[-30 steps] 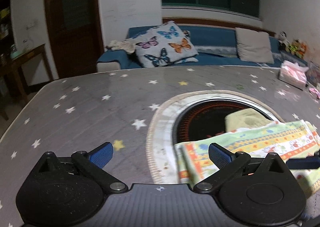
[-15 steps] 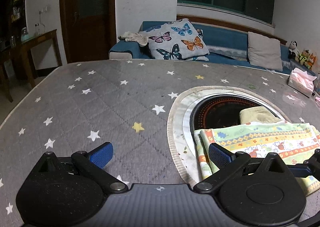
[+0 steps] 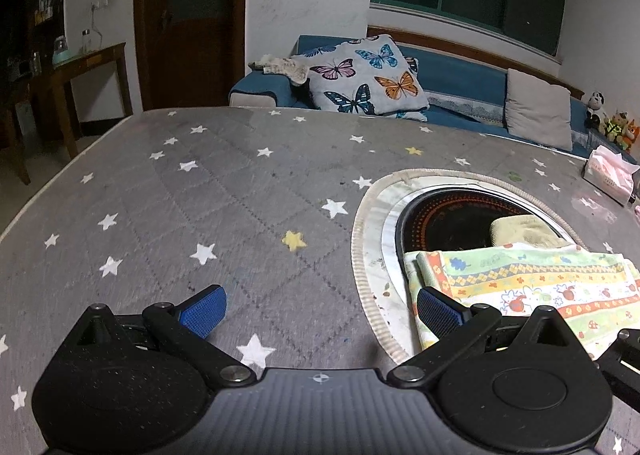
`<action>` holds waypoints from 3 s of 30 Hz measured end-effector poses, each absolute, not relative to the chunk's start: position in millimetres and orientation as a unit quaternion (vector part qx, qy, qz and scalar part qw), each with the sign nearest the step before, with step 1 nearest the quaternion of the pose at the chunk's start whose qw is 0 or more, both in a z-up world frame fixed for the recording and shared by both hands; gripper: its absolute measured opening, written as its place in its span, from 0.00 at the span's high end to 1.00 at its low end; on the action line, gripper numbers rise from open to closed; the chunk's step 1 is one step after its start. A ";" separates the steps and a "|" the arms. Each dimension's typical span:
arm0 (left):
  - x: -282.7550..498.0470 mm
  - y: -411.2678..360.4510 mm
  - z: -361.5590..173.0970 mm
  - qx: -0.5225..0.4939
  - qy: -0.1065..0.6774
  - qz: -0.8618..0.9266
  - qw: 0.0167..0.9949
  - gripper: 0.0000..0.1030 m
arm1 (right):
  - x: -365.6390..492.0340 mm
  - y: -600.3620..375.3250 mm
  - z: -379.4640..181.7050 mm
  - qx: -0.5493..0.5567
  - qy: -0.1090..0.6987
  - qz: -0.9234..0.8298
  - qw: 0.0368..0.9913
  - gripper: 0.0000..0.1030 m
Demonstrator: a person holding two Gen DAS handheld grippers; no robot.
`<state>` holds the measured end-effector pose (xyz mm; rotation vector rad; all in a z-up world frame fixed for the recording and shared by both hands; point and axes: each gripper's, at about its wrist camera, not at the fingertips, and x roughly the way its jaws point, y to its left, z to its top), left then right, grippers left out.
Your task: Fold clothes
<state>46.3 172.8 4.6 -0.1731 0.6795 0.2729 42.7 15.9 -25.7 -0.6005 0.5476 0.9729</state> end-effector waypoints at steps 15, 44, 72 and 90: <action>50.2 183.2 -0.9 -0.238 0.368 0.066 0.896 0.00 | 54.7 15.4 -18.2 -0.233 0.267 0.464 0.812 0.88; 78.7 150.8 -15.0 -0.318 0.389 0.001 0.865 0.87 | 104.4 -95.3 5.8 -0.108 0.294 0.389 0.867 0.86; 83.9 144.8 -14.5 -0.281 0.396 0.015 0.874 0.87 | 204.8 -217.1 -37.7 0.043 0.358 0.185 0.914 0.58; 88.8 111.3 32.9 -0.222 0.362 -0.013 0.905 0.90 | 170.4 -229.9 -9.8 0.057 0.306 0.200 0.929 0.95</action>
